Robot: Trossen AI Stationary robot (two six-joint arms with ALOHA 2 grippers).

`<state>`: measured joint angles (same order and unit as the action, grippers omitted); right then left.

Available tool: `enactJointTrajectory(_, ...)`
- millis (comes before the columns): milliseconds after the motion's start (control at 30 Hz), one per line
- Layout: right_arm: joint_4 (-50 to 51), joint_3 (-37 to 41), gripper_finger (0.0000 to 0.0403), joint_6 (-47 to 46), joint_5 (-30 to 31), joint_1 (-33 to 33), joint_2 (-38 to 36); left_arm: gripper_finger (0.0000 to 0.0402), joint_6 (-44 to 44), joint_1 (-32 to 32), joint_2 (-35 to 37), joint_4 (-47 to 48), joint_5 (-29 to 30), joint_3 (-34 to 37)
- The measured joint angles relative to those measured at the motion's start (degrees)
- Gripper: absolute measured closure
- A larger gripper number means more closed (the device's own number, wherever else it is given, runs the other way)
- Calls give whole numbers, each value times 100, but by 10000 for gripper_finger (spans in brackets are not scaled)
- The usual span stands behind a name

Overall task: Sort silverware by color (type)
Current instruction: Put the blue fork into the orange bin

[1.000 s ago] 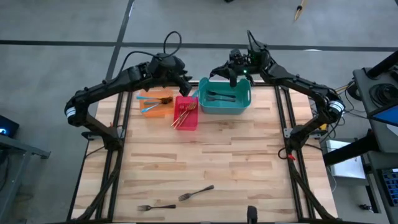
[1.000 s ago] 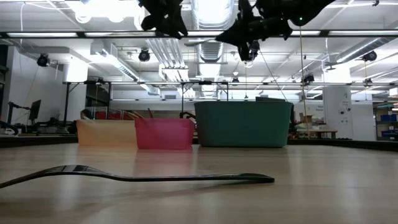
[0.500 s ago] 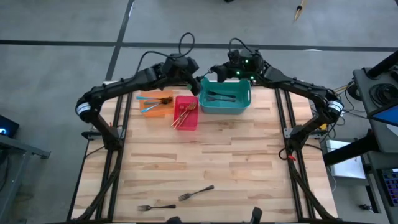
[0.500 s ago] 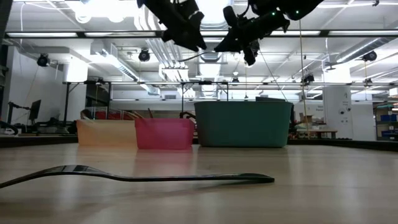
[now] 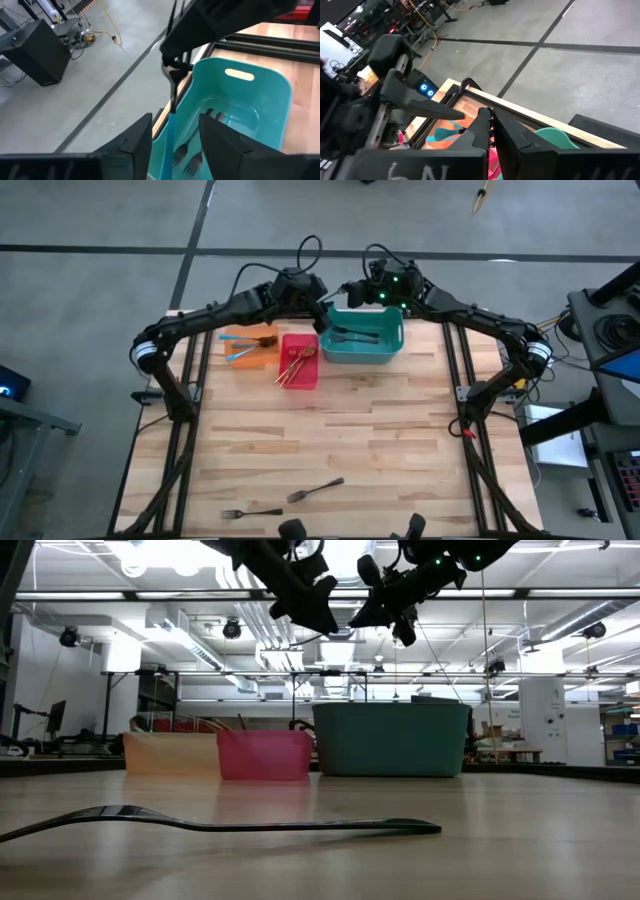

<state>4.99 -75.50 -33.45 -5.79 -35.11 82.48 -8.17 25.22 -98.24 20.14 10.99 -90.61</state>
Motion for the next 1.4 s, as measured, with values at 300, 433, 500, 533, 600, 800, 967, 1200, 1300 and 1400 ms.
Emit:
enactJointTrajectory(300, 31, 2, 394, 46, 44, 0, 35, 351, 293, 10, -264, -325, -2, 0)
enactJointTrajectory(433, 3, 2, 394, 46, 46, 0, 105, 395, 350, 15, -270, -365, -18, 0)
enactJointTrajectory(500, 1, 2, 394, 77, -18, -2, 139, 396, 457, 12, -243, -337, -10, 0)
enactJointTrajectory(533, -8, 2, 393, 83, -42, -2, 162, 397, 476, 11, -222, -290, -10, 0)
enactJointTrajectory(600, -20, 2, 391, 85, -54, 0, 199, 399, 529, 12, -199, -188, -16, 0)
enactJointTrajectory(800, -61, 4, 351, 33, -80, -31, 212, 400, 586, 31, -159, 370, -4, -177)
enactJointTrajectory(967, 14, -47, 304, 0, -117, -127, 212, 400, 441, 175, -35, 1265, -18, -322)
enactJointTrajectory(1200, 829, -423, 261, 194, -31, -323, 99, 401, 58, 692, 462, 2805, 0, -348)
enactJointTrajectory(1300, 1047, -535, 253, 403, -59, -355, 87, 401, -75, 956, 717, 3415, 1, -348)
enactJointTrajectory(1400, 1150, -662, 250, 531, -56, -388, 87, 401, -241, 1248, 980, 3926, -212, -348)
